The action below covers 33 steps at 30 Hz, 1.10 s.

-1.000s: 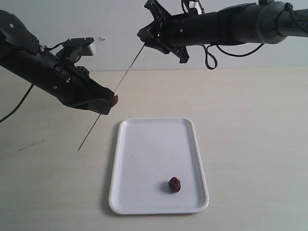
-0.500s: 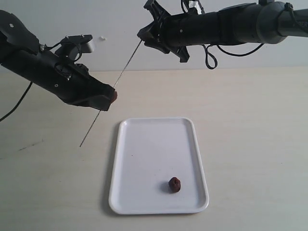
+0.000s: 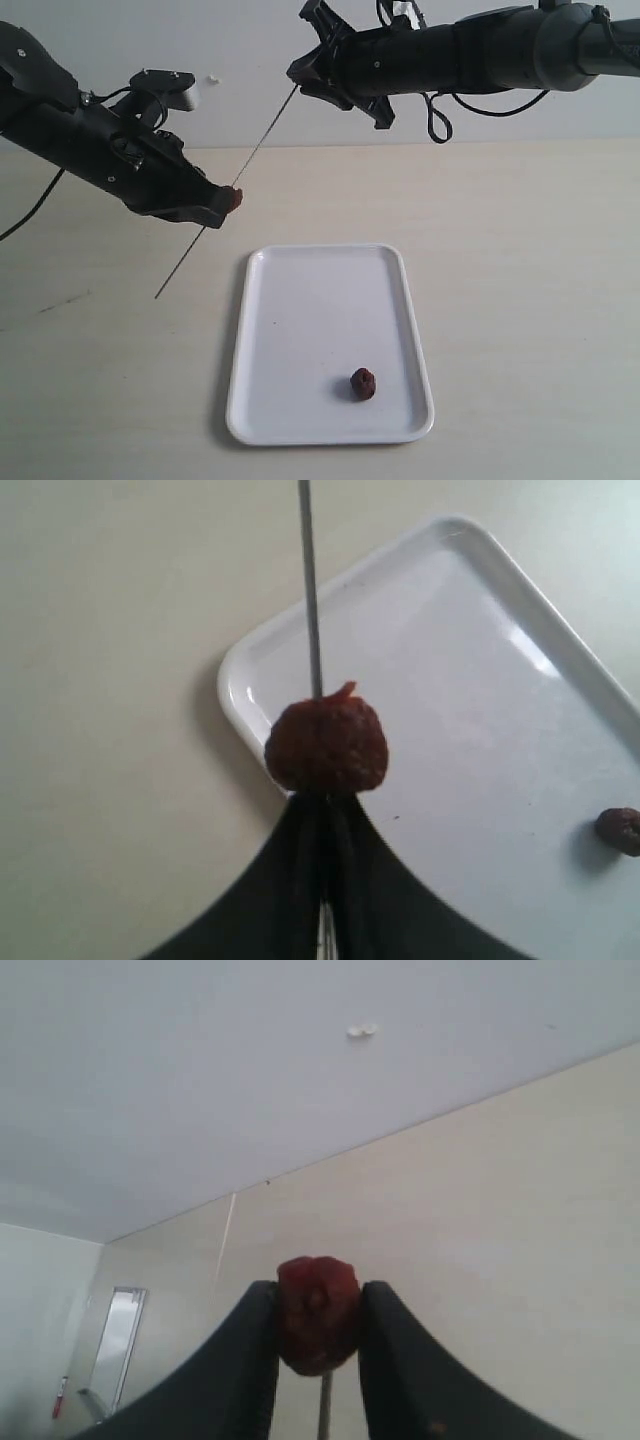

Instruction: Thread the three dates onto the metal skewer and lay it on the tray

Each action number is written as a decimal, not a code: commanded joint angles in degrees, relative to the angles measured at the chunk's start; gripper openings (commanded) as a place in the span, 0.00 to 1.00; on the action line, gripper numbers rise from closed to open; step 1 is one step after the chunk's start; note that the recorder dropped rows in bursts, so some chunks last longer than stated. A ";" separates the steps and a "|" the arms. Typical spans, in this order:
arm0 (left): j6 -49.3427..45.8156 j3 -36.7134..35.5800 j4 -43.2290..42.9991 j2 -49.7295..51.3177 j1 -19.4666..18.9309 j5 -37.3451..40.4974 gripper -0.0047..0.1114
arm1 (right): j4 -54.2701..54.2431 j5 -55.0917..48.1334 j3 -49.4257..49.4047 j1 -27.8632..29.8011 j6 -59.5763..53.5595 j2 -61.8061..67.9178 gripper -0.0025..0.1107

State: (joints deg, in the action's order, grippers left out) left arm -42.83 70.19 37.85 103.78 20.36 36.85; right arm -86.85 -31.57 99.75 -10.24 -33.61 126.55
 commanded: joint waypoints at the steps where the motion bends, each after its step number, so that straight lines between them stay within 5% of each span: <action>1: -4.05 0.44 0.52 0.04 0.21 -0.11 0.04 | 0.06 -1.69 0.18 0.19 -0.78 -0.62 0.26; 33: -5.15 0.44 6.72 0.91 0.31 -14.45 0.04 | 0.34 -9.41 0.18 0.19 -2.29 -0.62 0.26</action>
State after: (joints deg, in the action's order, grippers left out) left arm -46.57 70.19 41.29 104.52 20.49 25.74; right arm -87.09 -38.33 99.75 -9.97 -35.20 126.55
